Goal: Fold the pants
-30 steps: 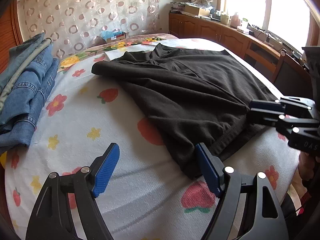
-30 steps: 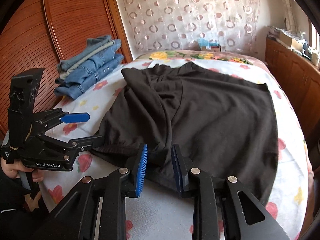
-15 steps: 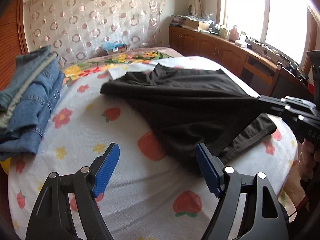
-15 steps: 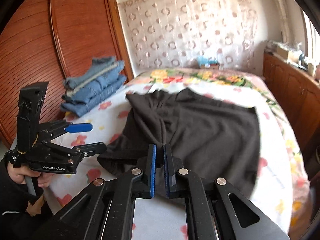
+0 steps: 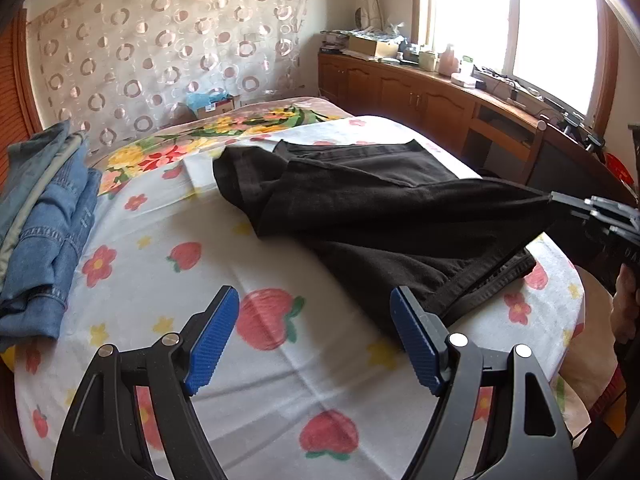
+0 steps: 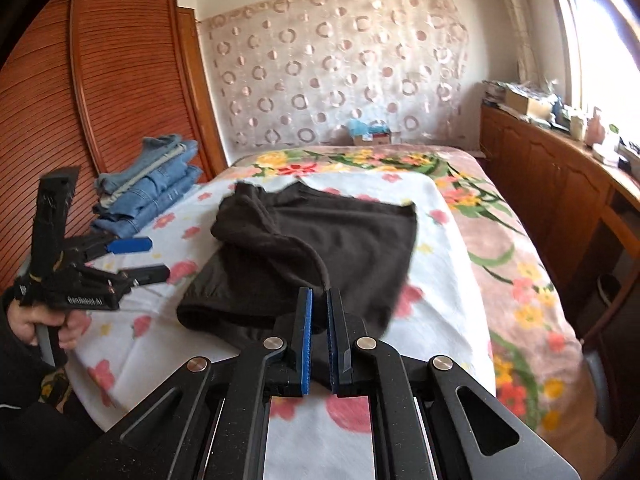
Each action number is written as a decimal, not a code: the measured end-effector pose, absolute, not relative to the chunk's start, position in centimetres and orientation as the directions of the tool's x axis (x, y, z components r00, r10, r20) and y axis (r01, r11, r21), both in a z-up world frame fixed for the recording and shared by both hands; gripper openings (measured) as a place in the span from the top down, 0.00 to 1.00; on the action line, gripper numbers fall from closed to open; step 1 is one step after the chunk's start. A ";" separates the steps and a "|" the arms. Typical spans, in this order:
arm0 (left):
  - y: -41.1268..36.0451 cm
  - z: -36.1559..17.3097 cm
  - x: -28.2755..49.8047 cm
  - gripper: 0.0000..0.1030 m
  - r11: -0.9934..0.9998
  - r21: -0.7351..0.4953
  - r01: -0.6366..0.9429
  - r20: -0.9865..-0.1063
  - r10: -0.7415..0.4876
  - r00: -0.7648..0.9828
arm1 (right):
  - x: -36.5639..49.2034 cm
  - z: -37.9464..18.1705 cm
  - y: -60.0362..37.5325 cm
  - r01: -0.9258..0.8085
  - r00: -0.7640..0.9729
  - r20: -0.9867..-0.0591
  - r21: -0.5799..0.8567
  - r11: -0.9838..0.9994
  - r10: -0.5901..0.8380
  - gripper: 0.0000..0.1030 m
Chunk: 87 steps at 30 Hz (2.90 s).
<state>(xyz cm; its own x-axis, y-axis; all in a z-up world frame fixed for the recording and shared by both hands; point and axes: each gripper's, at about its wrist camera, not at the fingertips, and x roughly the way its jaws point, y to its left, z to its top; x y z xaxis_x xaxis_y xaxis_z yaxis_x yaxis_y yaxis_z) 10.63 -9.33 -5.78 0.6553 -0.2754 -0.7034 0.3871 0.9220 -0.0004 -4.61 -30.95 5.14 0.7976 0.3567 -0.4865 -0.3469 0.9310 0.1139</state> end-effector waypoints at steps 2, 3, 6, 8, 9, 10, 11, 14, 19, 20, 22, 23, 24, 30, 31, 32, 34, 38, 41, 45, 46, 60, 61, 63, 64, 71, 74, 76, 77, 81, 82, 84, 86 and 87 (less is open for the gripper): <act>-9.8 -5.8 10.9 0.23 0.920 0.003 0.392 -0.704 -0.276 0.654 | -4.6 5.0 -31.2 -0.334 0.791 -0.502 0.127 0.934 0.351 0.94; -10.0 -5.8 11.0 0.24 0.918 0.004 0.396 -0.705 -0.278 0.653 | -4.5 4.6 -31.2 -0.328 0.785 -0.512 0.132 0.935 0.348 0.94; -10.6 -5.9 11.3 0.23 0.915 0.008 0.403 -0.707 -0.280 0.649 | -4.3 4.1 -31.0 -0.317 0.771 -0.536 0.143 0.938 0.342 0.94; -11.0 -6.1 11.4 0.24 0.913 0.009 0.407 -0.711 -0.281 0.644 | -4.1 3.7 -30.9 -0.311 0.763 -0.549 0.152 0.938 0.342 0.94; -11.3 -6.4 11.5 0.23 0.911 0.009 0.412 -0.715 -0.282 0.640 | -4.1 3.5 -30.8 -0.309 0.760 -0.555 0.152 0.939 0.339 0.94; -11.4 -6.6 11.6 0.24 0.909 0.011 0.416 -0.718 -0.282 0.636 | -3.8 3.5 -30.9 -0.308 0.758 -0.558 0.153 0.939 0.339 0.94; -11.5 -6.7 11.7 0.23 0.909 0.012 0.418 -0.721 -0.282 0.633 | -3.9 3.6 -31.0 -0.305 0.757 -0.560 0.154 0.940 0.338 0.94; -11.7 -7.6 12.0 0.23 0.906 0.011 0.422 -0.737 -0.279 0.616 | -4.1 3.9 -31.0 -0.302 0.753 -0.565 0.160 0.940 0.338 0.94; -11.7 -8.9 12.5 0.23 0.909 0.004 0.416 -0.759 -0.268 0.593 | -3.8 4.3 -30.9 -0.304 0.750 -0.567 0.160 0.939 0.340 0.90; -11.7 -9.0 12.5 0.23 0.909 0.004 0.416 -0.762 -0.267 0.590 | -3.9 4.4 -30.9 -0.304 0.753 -0.564 0.158 0.940 0.339 0.89; -11.8 -9.4 12.6 0.23 0.909 0.004 0.417 -0.772 -0.262 0.579 | -4.0 4.5 -31.0 -0.315 0.756 -0.552 0.163 0.935 0.352 0.88; -11.8 -9.5 12.6 0.23 0.909 0.001 0.417 -0.774 -0.263 0.576 | -4.1 4.8 -31.0 -0.319 0.759 -0.545 0.163 0.934 0.355 0.87; -11.7 -9.6 12.6 0.23 0.909 -0.007 0.416 -0.775 -0.268 0.573 | -4.2 4.9 -31.0 -0.319 0.764 -0.541 0.158 0.934 0.353 0.84; -11.1 -8.8 12.2 0.23 0.914 -0.016 0.405 -0.759 -0.274 0.590 | -4.1 6.1 -30.4 -0.335 0.783 -0.513 0.129 0.933 0.352 0.78; -10.9 -8.5 12.1 0.24 0.916 -0.017 0.402 -0.753 -0.276 0.597 | -3.9 6.3 -30.2 -0.338 0.783 -0.511 0.128 0.932 0.354 0.77; -10.8 -8.3 12.2 0.24 0.917 -0.017 0.399 -0.750 -0.276 0.602 | -3.7 6.4 -30.0 -0.341 0.783 -0.510 0.126 0.932 0.355 0.77; -10.2 -7.7 12.1 0.23 0.922 -0.019 0.388 -0.738 -0.275 0.617 | -3.1 6.6 -29.4 -0.350 0.783 -0.509 0.114 0.930 0.358 0.74; -8.7 -6.4 12.3 0.23 0.934 -0.029 0.357 -0.713 -0.270 0.647 | -1.2 7.1 -28.0 -0.380 0.778 -0.502 0.101 0.919 0.377 0.65; -7.6 -5.5 12.6 0.23 0.941 -0.026 0.337 -0.698 -0.258 0.668 | 0.9 7.6 -26.7 -0.409 0.763 -0.502 0.112 0.906 0.407 0.65; -6.2 -4.9 13.0 0.23 0.950 -0.026 0.312 -0.685 -0.244 0.686 | 4.0 8.1 -24.9 -0.445 0.744 -0.507 0.110 0.889 0.435 0.65; -5.8 -4.7 13.1 0.23 0.952 -0.027 0.304 -0.682 -0.240 0.691 | 4.8 8.1 -24.6 -0.456 0.740 -0.507 0.107 0.884 0.443 0.65; -3.0 -5.3 13.5 0.24 0.965 -0.053 0.256 -0.680 -0.222 0.699 | 15.4 4.9 -22.0 -0.463 0.631 -0.629 0.165 0.871 0.454 0.65; -3.0 -5.3 13.4 0.23 0.965 -0.054 0.255 -0.681 -0.222 0.698 | 15.7 4.9 -21.7 -0.468 0.624 -0.633 0.168 0.868 0.459 0.65; -2.8 -5.5 13.4 0.23 0.966 -0.056 0.253 -0.683 -0.222 0.696 | 16.1 4.9 -21.1 -0.475 0.618 -0.640 0.159 0.866 0.456 0.65; -2.8 -5.6 13.4 0.23 0.966 -0.057 0.253 -0.684 -0.222 0.695 | 16.0 5.0 -20.9 -0.479 0.615 -0.643 0.157 0.864 0.457 0.65; -2.8 -5.8 13.3 0.23 0.965 -0.058 0.256 -0.690 -0.224 0.689 | 15.9 5.5 -19.9 -0.505 0.591 -0.669 0.128 0.854 0.450 0.80; -2.8 -6.0 13.2 0.23 0.965 -0.058 0.256 -0.693 -0.224 0.686 | 15.8 5.9 -19.9 -0.511 0.606 -0.655 0.115 0.852 0.451 0.92; -2.8 -6.1 13.2 0.23 0.965 -0.059 0.256 -0.694 -0.224 0.684 | 15.4 6.2 -20.3 -0.509 0.622 -0.637 0.114 0.853 0.456 0.94; -2.9 -6.1 13.3 0.23 0.965 -0.059 0.256 -0.695 -0.224 0.683 | 15.1 6.4 -20.5 -0.491 0.641 -0.627 0.106 0.864 0.442 0.94; -3.1 -6.2 13.1 0.23 0.963 -0.058 0.264 -0.696 -0.229 0.681 | 14.0 7.8 -21.7 -0.478 0.687 -0.577 0.099 0.873 0.442 0.95; -3.2 -6.2 13.1 0.23 0.962 -0.057 0.267 -0.696 -0.230 0.680 | 13.7 8.2 -22.1 -0.472 0.699 -0.567 0.090 0.877 0.435 0.95; -3.4 -6.2 13.1 0.23 0.961 -0.057 0.271 -0.696 -0.233 0.679 | 13.4 8.8 -23.0 -0.462 0.717 -0.551 0.081 0.883 0.426 0.95; -3.5 -6.2 13.1 0.23 0.960 -0.056 0.275 -0.696 -0.235 0.678 | 13.2 9.3 -24.1 -0.441 0.739 -0.540 0.066 0.895 0.403 0.96; -3.6 -6.2 13.1 0.23 0.959 -0.055 0.277 -0.697 -0.235 0.678 | 13.3 9.5 -24.8 -0.428 0.748 -0.536 0.062 0.902 0.392 0.96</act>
